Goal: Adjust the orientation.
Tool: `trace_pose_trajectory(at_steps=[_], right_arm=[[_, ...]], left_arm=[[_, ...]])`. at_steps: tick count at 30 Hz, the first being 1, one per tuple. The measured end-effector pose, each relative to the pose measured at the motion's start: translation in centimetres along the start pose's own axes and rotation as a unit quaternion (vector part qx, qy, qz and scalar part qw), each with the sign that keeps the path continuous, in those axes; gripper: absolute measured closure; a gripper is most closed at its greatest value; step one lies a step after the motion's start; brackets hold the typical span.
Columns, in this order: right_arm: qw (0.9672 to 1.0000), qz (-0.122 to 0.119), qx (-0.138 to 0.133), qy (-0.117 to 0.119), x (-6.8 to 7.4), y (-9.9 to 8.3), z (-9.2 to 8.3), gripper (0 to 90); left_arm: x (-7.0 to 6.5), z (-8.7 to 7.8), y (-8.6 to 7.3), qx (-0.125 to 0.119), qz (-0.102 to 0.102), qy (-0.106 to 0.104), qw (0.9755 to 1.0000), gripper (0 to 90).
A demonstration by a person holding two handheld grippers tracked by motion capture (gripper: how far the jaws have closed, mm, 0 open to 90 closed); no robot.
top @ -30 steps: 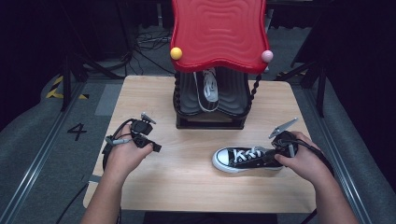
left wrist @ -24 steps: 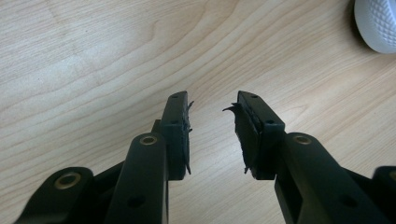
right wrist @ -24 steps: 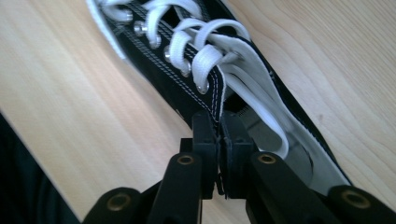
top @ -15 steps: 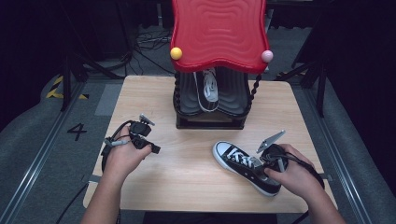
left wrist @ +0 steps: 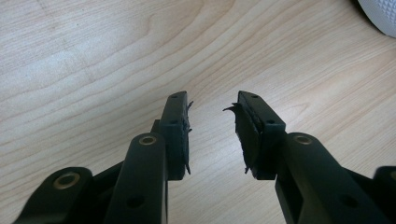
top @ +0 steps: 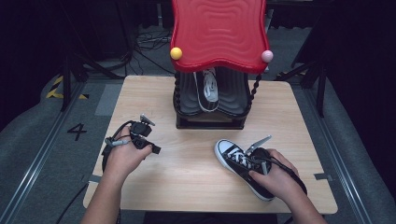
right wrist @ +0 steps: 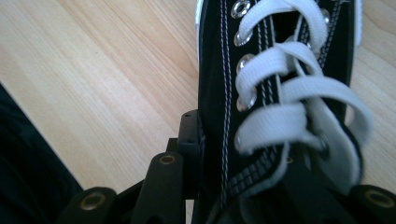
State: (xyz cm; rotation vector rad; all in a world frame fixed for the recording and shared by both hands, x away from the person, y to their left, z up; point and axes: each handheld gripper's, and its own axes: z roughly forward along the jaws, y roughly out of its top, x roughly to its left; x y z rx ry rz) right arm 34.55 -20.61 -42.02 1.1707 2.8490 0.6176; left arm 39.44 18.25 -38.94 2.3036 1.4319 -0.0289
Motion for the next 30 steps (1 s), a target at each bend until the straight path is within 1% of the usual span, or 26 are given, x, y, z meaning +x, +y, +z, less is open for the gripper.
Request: trace_pose_trajectory(at_steps=[3, 7, 9, 12, 13, 14, 15, 16, 17, 19, 20, 22, 25, 30], right_arm=[[1.0000, 0.006, 0.001, -0.002, 0.1, 0.3, 0.3, 76.8], [0.9998, 0.020, -0.002, 0.000, 0.1, 0.3, 1.2, 76.6], [0.9998, 0.020, -0.002, -0.003, 0.2, 0.4, 1.3, 76.4], [0.9997, 0.026, -0.002, -0.001, 0.1, 0.3, 1.5, 75.5], [0.9998, 0.019, -0.005, -0.003, 0.2, 0.2, 1.5, 75.4], [0.9999, 0.006, -0.008, -0.011, 0.4, 0.1, 1.6, 75.4], [0.9996, -0.017, -0.011, -0.018, 0.6, -0.1, 1.6, 75.4], [0.9985, -0.045, -0.008, -0.028, 0.9, -0.2, 1.6, 75.3], [0.9980, -0.054, -0.005, -0.034, 1.0, -0.2, 1.7, 75.4], [0.9977, -0.056, 0.002, -0.039, 1.1, 0.0, 1.7, 76.8], [0.9979, -0.053, 0.004, -0.037, 1.0, 0.1, 1.7, 77.2], [0.9989, -0.038, 0.004, -0.026, 0.7, 0.2, 1.6, 77.7], [0.9994, -0.024, 0.001, -0.023, 0.6, 0.1, 1.6, 78.5], [0.9993, -0.021, -0.003, -0.031, 0.8, 0.1, 1.4, 82.2]], left_arm=[[0.1, 0.1, -0.1, 0.001, -0.002, 0.001, 1.0000, 65.0], [0.1, 0.3, -0.2, 0.004, -0.004, 0.002, 1.0000, 64.6], [0.0, 0.3, -0.2, 0.006, -0.003, 0.003, 1.0000, 64.5], [-0.1, 0.3, -0.1, 0.004, -0.002, 0.004, 1.0000, 64.2], [-0.1, 0.3, -0.1, 0.003, -0.003, 0.003, 1.0000, 64.1], [-0.1, 0.3, -0.1, 0.003, -0.003, 0.003, 1.0000, 64.0], [-0.1, 0.3, -0.2, 0.003, -0.005, 0.001, 1.0000, 63.8], [0.0, 0.4, -0.2, 0.003, -0.006, -0.001, 1.0000, 63.6], [0.0, 0.4, -0.2, 0.005, -0.006, -0.001, 1.0000, 63.5], [0.1, 0.5, -0.2, 0.006, -0.008, -0.001, 0.9999, 63.4], [0.1, 0.5, -0.2, 0.006, -0.010, -0.002, 0.9999, 63.4], [0.2, 0.5, -0.2, 0.006, -0.010, -0.003, 0.9999, 63.1], [0.3, 0.5, -0.2, 0.005, -0.013, -0.004, 0.9999, 62.7], [0.4, 0.3, -0.3, 0.000, -0.015, -0.006, 0.9999, 62.7]])
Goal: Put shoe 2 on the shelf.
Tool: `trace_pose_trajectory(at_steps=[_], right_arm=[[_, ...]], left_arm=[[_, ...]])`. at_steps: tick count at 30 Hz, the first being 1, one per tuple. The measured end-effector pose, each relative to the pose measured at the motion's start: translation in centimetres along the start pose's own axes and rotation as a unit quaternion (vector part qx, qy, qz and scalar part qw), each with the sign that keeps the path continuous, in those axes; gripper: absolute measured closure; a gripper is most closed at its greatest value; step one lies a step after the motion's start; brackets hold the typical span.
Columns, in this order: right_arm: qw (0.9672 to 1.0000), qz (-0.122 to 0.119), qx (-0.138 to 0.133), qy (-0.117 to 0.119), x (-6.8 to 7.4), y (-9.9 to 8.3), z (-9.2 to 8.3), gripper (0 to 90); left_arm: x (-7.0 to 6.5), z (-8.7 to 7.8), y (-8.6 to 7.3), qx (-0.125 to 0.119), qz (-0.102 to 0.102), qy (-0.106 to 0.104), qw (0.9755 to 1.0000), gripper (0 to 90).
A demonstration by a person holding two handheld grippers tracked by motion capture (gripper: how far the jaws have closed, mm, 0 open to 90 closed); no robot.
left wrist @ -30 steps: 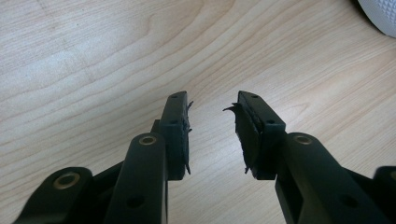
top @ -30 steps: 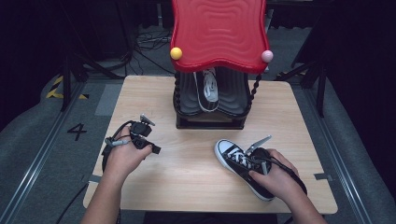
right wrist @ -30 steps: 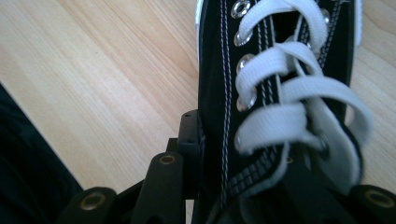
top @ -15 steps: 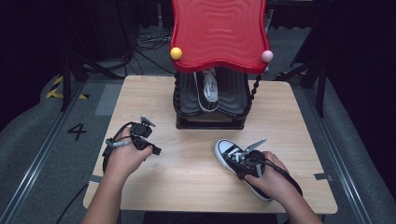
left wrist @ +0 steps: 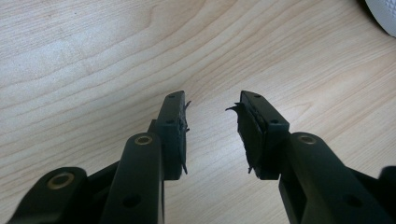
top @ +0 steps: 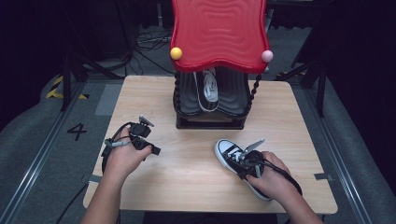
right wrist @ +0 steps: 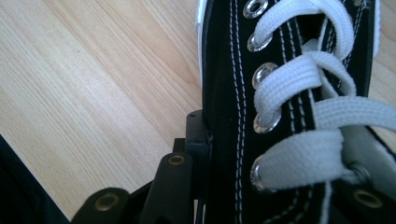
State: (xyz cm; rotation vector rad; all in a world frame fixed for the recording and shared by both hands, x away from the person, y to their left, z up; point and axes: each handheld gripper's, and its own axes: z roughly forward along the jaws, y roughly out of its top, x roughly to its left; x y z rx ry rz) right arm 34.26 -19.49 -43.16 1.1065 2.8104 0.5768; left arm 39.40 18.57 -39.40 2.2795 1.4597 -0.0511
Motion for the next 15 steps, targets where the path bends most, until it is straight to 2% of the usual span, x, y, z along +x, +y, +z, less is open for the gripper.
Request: trace_pose_trajectory(at_steps=[4, 6, 8, 10, 11, 12, 13, 15], right_arm=[[0.9999, 0.010, -0.012, -0.005, 0.0, 0.1, -0.6, 83.7], [0.9989, 0.035, -0.027, 0.015, -0.2, 0.1, -1.7, 84.2], [0.9982, 0.045, -0.034, 0.022, -0.2, 0.2, -2.2, 84.3], [0.9983, 0.043, -0.035, 0.021, -0.1, 0.3, -2.5, 84.3], [0.9983, 0.040, -0.039, 0.018, 0.0, 0.7, -3.4, 84.3], [0.9983, 0.040, -0.039, 0.018, 0.0, 0.7, -3.4, 84.3], [0.9981, 0.038, -0.044, 0.018, 0.0, 1.1, -4.3, 84.3], [0.9981, 0.035, -0.048, 0.017, 0.1, 1.3, -4.8, 84.2]], left_arm=[[0.2, -0.2, -0.1, -0.004, -0.003, 0.000, 1.0000, 62.7], [0.5, -0.4, -0.3, -0.006, -0.007, 0.000, 1.0000, 62.8], [0.8, -0.5, -0.5, -0.005, -0.010, 0.000, 0.9999, 62.8], [0.8, -0.5, -0.6, -0.007, -0.013, 0.001, 0.9999, 62.9], [0.9, -0.5, -0.6, -0.006, -0.013, 0.000, 0.9999, 62.9], [0.9, -0.6, -0.7, -0.006, -0.014, 0.001, 0.9999, 62.9], [1.0, -0.6, -0.7, -0.008, -0.015, 0.001, 0.9999, 62.9], [0.9, -0.7, -0.8, -0.011, -0.018, 0.001, 0.9998, 62.9]])
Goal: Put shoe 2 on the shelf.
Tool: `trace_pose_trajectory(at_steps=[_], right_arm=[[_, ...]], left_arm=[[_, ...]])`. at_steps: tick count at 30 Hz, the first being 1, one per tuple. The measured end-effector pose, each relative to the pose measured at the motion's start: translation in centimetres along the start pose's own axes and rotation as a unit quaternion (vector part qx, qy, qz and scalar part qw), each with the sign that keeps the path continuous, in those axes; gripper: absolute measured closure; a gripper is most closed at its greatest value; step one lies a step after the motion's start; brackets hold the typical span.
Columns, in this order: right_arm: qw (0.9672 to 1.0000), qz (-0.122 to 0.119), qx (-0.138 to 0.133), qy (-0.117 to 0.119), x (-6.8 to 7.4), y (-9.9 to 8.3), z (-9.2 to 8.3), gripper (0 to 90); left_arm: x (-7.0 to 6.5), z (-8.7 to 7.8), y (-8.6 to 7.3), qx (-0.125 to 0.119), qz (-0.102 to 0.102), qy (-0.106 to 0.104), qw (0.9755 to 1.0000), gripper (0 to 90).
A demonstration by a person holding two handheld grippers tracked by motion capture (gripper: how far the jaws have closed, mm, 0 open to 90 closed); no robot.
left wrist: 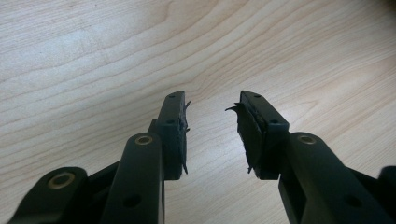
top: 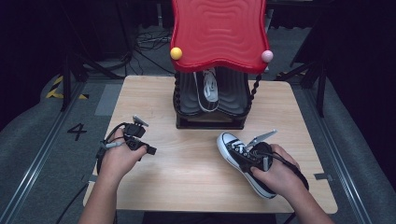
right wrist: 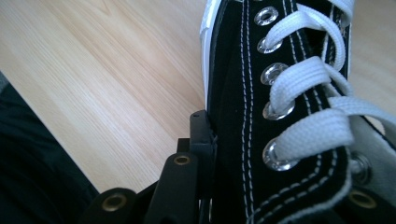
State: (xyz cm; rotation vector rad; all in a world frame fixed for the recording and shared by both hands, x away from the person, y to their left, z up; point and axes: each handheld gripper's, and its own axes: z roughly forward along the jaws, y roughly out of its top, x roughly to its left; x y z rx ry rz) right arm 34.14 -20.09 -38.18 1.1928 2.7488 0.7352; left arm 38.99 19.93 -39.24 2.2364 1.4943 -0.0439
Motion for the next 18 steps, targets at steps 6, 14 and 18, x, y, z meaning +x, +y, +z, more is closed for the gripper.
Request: trace_pose_trajectory(at_steps=[6, 14, 18], right_arm=[[0.9998, -0.011, -0.013, -0.013, 0.2, 1.8, -2.4, 84.2], [0.9987, 0.004, -0.042, -0.030, -0.5, 4.0, -3.6, 84.2], [0.9972, 0.018, -0.056, -0.046, -0.8, 5.3, -4.1, 84.2]], left_arm=[[0.2, -0.1, -0.1, -0.002, -0.001, 0.000, 1.0000, 61.9], [0.6, -0.1, -0.1, -0.002, 0.000, 0.000, 1.0000, 60.8], [0.6, -0.1, -0.2, -0.003, -0.003, 0.001, 1.0000, 60.4]])
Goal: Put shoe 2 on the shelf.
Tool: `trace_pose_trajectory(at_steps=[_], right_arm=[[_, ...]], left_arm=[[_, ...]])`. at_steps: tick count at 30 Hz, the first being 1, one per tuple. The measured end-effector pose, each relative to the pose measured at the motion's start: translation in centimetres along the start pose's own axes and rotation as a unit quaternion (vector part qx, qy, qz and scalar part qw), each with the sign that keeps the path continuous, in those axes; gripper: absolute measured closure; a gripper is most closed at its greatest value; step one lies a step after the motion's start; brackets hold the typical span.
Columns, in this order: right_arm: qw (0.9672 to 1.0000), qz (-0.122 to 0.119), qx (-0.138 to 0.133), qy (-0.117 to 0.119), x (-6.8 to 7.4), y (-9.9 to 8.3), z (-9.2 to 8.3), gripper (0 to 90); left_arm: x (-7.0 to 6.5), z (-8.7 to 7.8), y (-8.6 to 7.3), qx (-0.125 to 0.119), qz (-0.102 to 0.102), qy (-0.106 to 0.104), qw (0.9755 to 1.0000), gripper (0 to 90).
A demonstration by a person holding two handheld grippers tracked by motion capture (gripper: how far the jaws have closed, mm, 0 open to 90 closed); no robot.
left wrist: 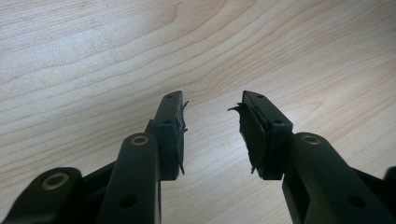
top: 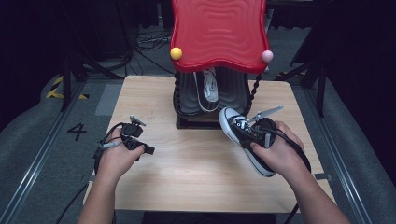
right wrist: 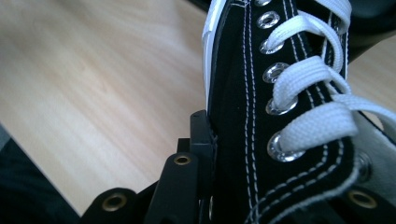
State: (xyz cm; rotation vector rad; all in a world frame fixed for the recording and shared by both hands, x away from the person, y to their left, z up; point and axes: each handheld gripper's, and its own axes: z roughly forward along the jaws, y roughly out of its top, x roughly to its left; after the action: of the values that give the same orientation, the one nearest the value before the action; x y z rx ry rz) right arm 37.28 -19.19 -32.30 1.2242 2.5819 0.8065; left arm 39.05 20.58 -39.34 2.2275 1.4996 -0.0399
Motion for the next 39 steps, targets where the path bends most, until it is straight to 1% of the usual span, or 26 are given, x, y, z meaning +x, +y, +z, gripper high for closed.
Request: trace_pose_trajectory(at_steps=[3, 4, 5, 6, 7, 8, 9, 11, 15, 16, 19, 23, 24, 25, 28, 29, 30, 31, 32, 34, 36, 39], right_arm=[[0.9998, 0.013, -0.007, -0.014, -0.4, 0.9, 0.0, 84.2], [0.9998, 0.013, -0.007, -0.014, -0.4, 0.9, 0.0, 84.2], [0.9995, 0.018, -0.012, -0.023, -0.7, 1.6, 0.1, 84.2], [0.9995, 0.018, -0.012, -0.023, -0.7, 1.6, 0.1, 84.2], [0.9992, 0.023, -0.017, -0.027, -1.0, 2.2, 0.2, 84.2], [0.9992, 0.023, -0.017, -0.027, -1.0, 2.2, 0.2, 84.2], [0.9989, 0.028, -0.023, -0.031, -1.3, 2.8, 0.4, 84.3], [0.9987, 0.029, -0.025, -0.033, -1.4, 3.1, 0.5, 84.3], [0.9977, 0.033, -0.031, -0.051, -1.7, 4.7, 1.2, 84.3], [0.9977, 0.033, -0.031, -0.051, -1.7, 4.7, 1.2, 84.3], [0.9967, 0.030, -0.035, -0.067, -1.7, 5.5, 1.8, 84.3], [0.9960, 0.040, -0.041, -0.069, -2.1, 6.5, 2.5, 84.4], [0.9960, 0.040, -0.041, -0.069, -2.1, 6.5, 2.5, 84.4], [0.9950, 0.041, -0.049, -0.077, -2.2, 6.9, 2.8, 84.4], [0.9944, 0.047, -0.051, -0.081, -2.2, 7.3, 3.0, 84.4], [0.9930, 0.049, -0.060, -0.089, -2.2, 7.7, 3.4, 84.4], [0.9930, 0.049, -0.060, -0.089, -2.2, 7.7, 3.4, 84.4], [0.9915, 0.047, -0.071, -0.098, -2.4, 8.1, 3.8, 84.4], [0.9915, 0.047, -0.071, -0.098, -2.4, 8.1, 3.8, 84.4], [0.9902, 0.051, -0.081, -0.102, -2.8, 8.5, 4.3, 84.4], [0.9898, 0.057, -0.084, -0.100, -2.9, 9.0, 4.5, 84.4], [0.9899, 0.054, -0.078, -0.105, -2.6, 9.4, 4.4, 84.5]], left_arm=[[0.0, 0.0, -0.1, -0.001, 0.000, 0.000, 1.0000, 60.5], [0.1, 0.0, -0.1, -0.001, 0.000, 0.002, 1.0000, 60.5], [0.2, -0.1, -0.2, -0.002, -0.001, 0.000, 1.0000, 60.4], [0.2, -0.1, -0.2, -0.002, -0.001, 0.000, 1.0000, 60.4], [0.3, -0.2, -0.2, -0.002, -0.003, 0.001, 1.0000, 60.4], [0.3, -0.2, -0.2, -0.002, -0.003, 0.001, 1.0000, 60.4], [0.3, -0.2, -0.3, -0.003, -0.003, 0.002, 1.0000, 60.5], [0.3, -0.2, -0.4, -0.003, -0.004, 0.001, 1.0000, 60.5], [0.4, -0.2, -0.5, -0.002, -0.002, 0.003, 1.0000, 59.3], [0.4, -0.3, -0.6, -0.003, -0.004, 0.002, 1.0000, 59.3], [0.5, -0.5, -0.8, -0.004, -0.006, 0.003, 1.0000, 59.5], [0.7, -0.6, -1.0, -0.005, -0.008, 0.003, 1.0000, 59.2], [0.7, -0.6, -1.0, -0.005, -0.008, 0.003, 1.0000, 59.2], [0.7, -0.5, -1.0, -0.005, -0.008, 0.003, 1.0000, 59.2], [0.6, -0.5, -0.9, -0.005, -0.008, 0.003, 1.0000, 59.2], [0.6, -0.5, -0.9, -0.004, -0.008, 0.002, 1.0000, 59.2], [0.6, -0.4, -0.9, -0.005, -0.008, 0.002, 1.0000, 59.2], [0.6, -0.4, -0.9, -0.005, -0.007, 0.002, 1.0000, 58.9], [0.6, -0.4, -0.9, -0.005, -0.007, 0.002, 1.0000, 58.8], [0.7, -0.4, -0.9, -0.003, -0.006, 0.002, 1.0000, 58.9], [0.7, -0.3, -0.9, -0.003, -0.007, 0.002, 1.0000, 59.0], [0.8, -0.2, -0.9, -0.002, -0.008, 0.003, 1.0000, 59.0]])
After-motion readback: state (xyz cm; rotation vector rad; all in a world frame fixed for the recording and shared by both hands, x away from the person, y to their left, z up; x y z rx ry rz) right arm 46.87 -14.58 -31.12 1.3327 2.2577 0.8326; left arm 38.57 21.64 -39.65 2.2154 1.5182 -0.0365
